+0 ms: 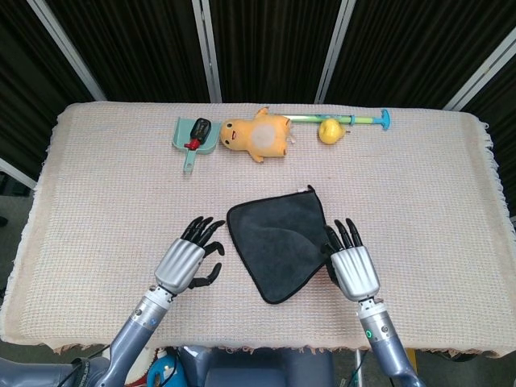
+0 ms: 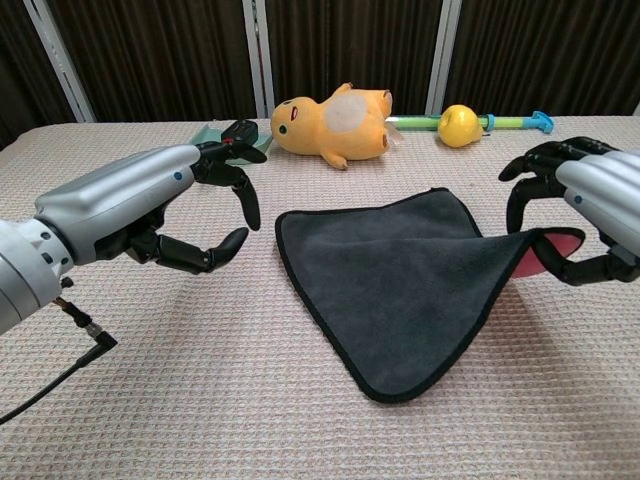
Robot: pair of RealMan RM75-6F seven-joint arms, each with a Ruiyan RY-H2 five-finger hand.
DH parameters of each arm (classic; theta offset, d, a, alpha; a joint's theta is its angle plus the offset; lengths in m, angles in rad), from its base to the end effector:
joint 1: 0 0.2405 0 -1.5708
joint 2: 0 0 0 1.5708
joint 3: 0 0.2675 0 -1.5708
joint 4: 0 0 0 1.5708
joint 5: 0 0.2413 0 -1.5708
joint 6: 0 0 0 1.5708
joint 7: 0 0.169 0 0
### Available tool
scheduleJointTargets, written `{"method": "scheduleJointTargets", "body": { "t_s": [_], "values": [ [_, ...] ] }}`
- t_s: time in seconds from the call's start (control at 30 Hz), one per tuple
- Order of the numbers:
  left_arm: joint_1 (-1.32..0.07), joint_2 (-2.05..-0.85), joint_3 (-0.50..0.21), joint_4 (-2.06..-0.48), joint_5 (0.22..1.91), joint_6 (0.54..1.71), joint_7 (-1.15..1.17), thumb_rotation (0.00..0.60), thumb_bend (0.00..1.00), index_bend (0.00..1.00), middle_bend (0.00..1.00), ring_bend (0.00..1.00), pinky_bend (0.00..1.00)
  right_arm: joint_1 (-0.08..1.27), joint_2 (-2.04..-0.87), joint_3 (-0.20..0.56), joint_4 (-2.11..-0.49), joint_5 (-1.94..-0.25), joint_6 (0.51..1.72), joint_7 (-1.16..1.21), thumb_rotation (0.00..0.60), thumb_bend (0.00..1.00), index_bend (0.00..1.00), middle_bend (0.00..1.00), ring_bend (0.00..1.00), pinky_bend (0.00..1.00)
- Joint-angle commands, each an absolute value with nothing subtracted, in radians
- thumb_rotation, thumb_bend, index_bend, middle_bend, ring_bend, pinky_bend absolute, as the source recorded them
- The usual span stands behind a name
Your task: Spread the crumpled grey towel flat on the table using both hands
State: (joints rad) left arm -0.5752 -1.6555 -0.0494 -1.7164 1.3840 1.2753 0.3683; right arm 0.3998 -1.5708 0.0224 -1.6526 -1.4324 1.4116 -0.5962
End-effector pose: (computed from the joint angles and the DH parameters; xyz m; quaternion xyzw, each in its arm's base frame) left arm -0.0990 0.2704 -0.0637 -0.7037 -0.3789 -0.4903 0.3477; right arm -0.1807 -0.2623 -0.0248 0.6999 -0.2894 0.4042 0.5129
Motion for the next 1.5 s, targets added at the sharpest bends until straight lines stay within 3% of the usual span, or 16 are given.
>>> {"method": "scheduleJointTargets", "body": {
  "t_s": [0.03,0.13,0.2,0.3,0.37,0.7,0.87,1.07,1.3,1.5],
  "values": [
    [-0.572,-1.651,-0.049,-1.718,1.389,1.273,0.366,0.6,0.45,0.41,0.06,0.0,0.0,0.397,-1.569,0.024,-1.658,-1.434,1.408,-0.601,0.6,0.6,0.42,0.19,0.09,0.07],
    [-0.567,-1.647,-0.047,-1.723,1.396,1.273,0.362,0.6,0.42,0.39,0.06,0.0,0.0,0.393,-1.565,0.024,-1.663,-1.433,1.403,-0.61,0.6,0.6,0.31,0.17,0.07,0.07],
    [-0.562,-1.642,-0.045,-1.726,1.4,1.274,0.361,0.6,0.38,0.36,0.05,0.0,0.0,0.389,-1.56,0.023,-1.669,-1.42,1.394,-0.629,0.6,0.59,0.17,0.13,0.03,0.06],
    [-0.552,-1.633,-0.042,-1.736,1.407,1.281,0.353,0.6,0.33,0.32,0.05,0.0,0.0,0.384,-1.55,0.023,-1.688,-1.394,1.38,-0.666,0.6,0.53,0.03,0.07,0.01,0.04],
    [-0.545,-1.624,-0.04,-1.742,1.412,1.286,0.348,0.6,0.31,0.28,0.04,0.0,0.0,0.381,-1.546,0.025,-1.697,-1.381,1.376,-0.69,0.6,0.49,0.0,0.04,0.0,0.04],
    [-0.482,-1.546,-0.009,-1.794,1.416,1.329,0.321,0.6,0.25,0.15,0.03,0.0,0.0,0.36,-1.511,0.036,-1.729,-1.336,1.372,-0.716,0.6,0.42,0.0,0.0,0.0,0.04],
    [-0.401,-1.453,0.049,-1.803,1.458,1.413,0.275,0.6,0.22,0.12,0.02,0.0,0.0,0.324,-1.463,0.018,-1.713,-1.356,1.394,-0.629,0.6,0.36,0.0,0.0,0.0,0.01],
    [-0.34,-1.361,0.098,-1.817,1.515,1.457,0.197,0.6,0.22,0.1,0.02,0.0,0.0,0.29,-1.421,0.0,-1.706,-1.398,1.413,-0.527,0.6,0.35,0.0,0.0,0.0,0.01],
    [-0.32,-1.3,0.125,-1.809,1.566,1.447,0.151,0.6,0.39,0.08,0.02,0.0,0.0,0.249,-1.399,-0.012,-1.738,-1.416,1.445,-0.468,0.6,0.42,0.0,0.0,0.0,0.01],
    [-0.414,-1.254,0.135,-1.821,1.61,1.256,0.22,0.6,0.49,0.08,0.02,0.0,0.0,0.211,-1.408,-0.02,-1.715,-1.462,1.49,-0.435,0.6,0.42,0.0,0.0,0.0,0.01]
  ]
}}
